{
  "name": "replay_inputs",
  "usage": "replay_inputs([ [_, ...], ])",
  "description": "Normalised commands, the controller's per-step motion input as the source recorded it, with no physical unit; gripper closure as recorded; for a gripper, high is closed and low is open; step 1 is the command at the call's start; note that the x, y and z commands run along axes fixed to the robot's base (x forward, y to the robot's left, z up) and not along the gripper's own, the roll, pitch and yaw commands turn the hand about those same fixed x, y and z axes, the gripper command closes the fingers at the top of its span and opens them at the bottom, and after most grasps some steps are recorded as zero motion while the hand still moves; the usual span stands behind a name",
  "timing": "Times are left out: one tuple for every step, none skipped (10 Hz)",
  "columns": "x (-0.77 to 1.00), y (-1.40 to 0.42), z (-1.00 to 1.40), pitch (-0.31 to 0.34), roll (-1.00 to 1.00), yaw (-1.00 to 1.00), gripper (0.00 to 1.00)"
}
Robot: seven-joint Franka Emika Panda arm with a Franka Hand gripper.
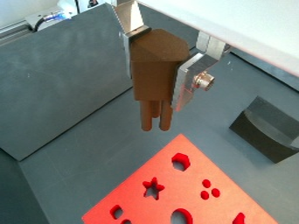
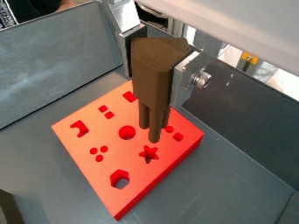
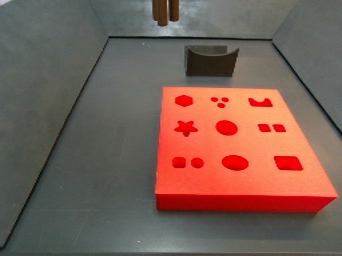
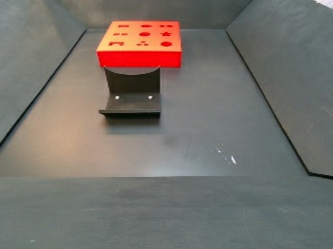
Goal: Insert the 3 prong object.
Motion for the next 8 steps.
replay_inputs([
  [0.0, 0.0, -0.2, 0.0, 0.0, 0.0, 1.0],
  [0.55, 0.06, -0.34, -0.017, -0.01, 0.11, 1.0],
  [1.0, 0.1, -0.13, 0.0, 0.0, 0.17, 1.0],
  [1.0, 0.09, -0.03, 0.0, 0.0, 0.16, 1.0],
  [1.0, 0.05, 0.0, 0.0, 0.01, 0.15, 1.0],
  [1.0, 0.06, 0.0, 0.0, 0.0, 0.14, 1.0],
  [1.0, 0.09, 0.0, 0.0, 0.01, 0.13, 1.0],
  [1.0, 0.13, 0.0, 0.029, 0.08, 0.17, 1.0],
])
